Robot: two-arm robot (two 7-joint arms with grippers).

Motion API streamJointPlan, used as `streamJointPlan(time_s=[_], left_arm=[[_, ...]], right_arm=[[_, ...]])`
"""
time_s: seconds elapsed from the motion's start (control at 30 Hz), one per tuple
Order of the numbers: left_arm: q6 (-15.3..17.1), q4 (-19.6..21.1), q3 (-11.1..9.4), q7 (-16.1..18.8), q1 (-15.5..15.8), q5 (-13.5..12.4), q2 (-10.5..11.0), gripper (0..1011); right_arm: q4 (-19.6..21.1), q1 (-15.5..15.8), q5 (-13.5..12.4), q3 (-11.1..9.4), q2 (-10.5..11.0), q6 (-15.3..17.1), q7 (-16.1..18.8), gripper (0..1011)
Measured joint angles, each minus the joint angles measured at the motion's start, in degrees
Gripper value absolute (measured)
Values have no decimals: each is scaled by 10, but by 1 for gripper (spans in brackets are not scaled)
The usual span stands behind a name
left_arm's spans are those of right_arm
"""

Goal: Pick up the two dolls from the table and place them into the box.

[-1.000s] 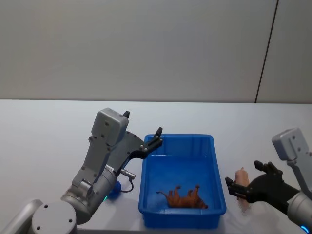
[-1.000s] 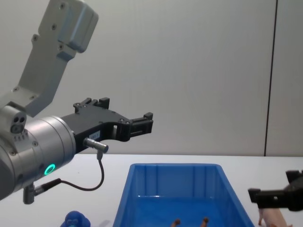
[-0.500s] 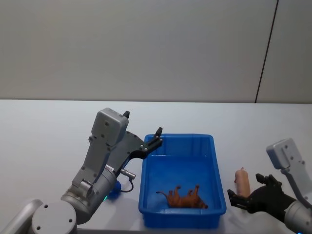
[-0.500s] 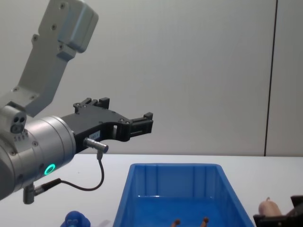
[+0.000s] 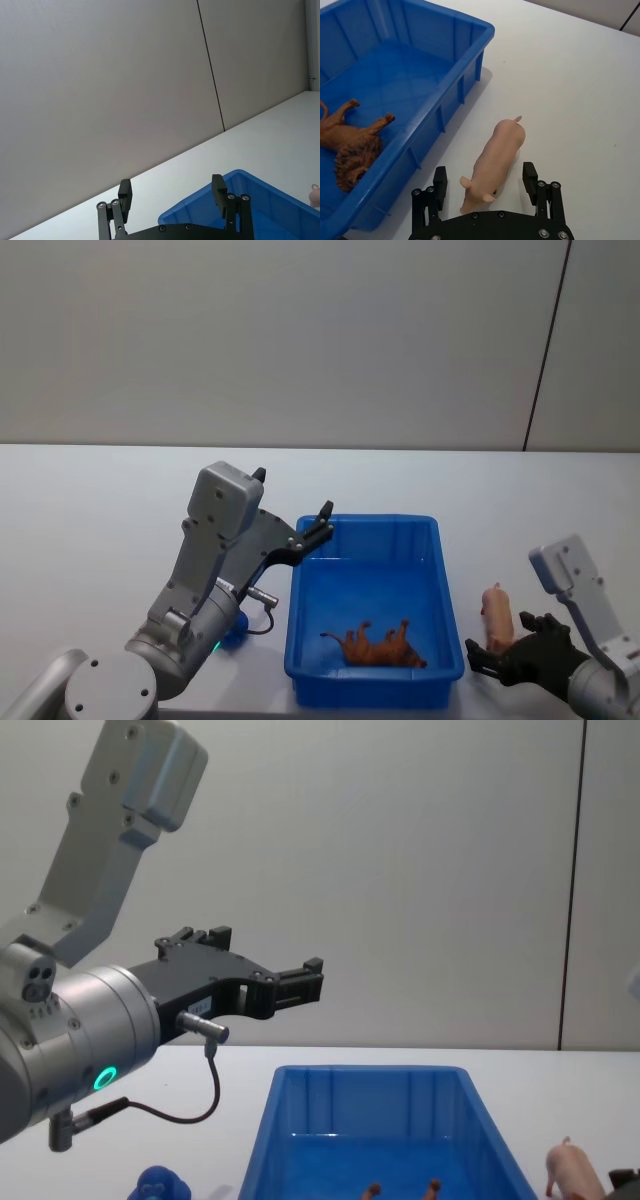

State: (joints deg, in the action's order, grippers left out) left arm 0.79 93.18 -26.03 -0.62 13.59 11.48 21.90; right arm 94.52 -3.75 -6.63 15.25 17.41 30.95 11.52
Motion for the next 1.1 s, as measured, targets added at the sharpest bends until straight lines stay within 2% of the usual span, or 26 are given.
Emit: streamJointPlan(time_s=[0.37, 0.63, 0.8, 1.1], left_arm=[[0, 0, 0, 0, 0, 0, 0, 1002], [0, 0, 0, 0, 0, 0, 0, 1002], [0, 0, 0, 0, 0, 0, 0, 1002], [0, 0, 0, 0, 0, 0, 0, 1002]], right_arm=[[-28, -15, 5, 5, -18, 13, -14, 675], [-38, -21, 1, 5, -27, 9, -22, 395], [-39, -23, -4, 4, -30, -5, -32, 343], [-22, -24, -16, -3, -34, -43, -48, 343]])
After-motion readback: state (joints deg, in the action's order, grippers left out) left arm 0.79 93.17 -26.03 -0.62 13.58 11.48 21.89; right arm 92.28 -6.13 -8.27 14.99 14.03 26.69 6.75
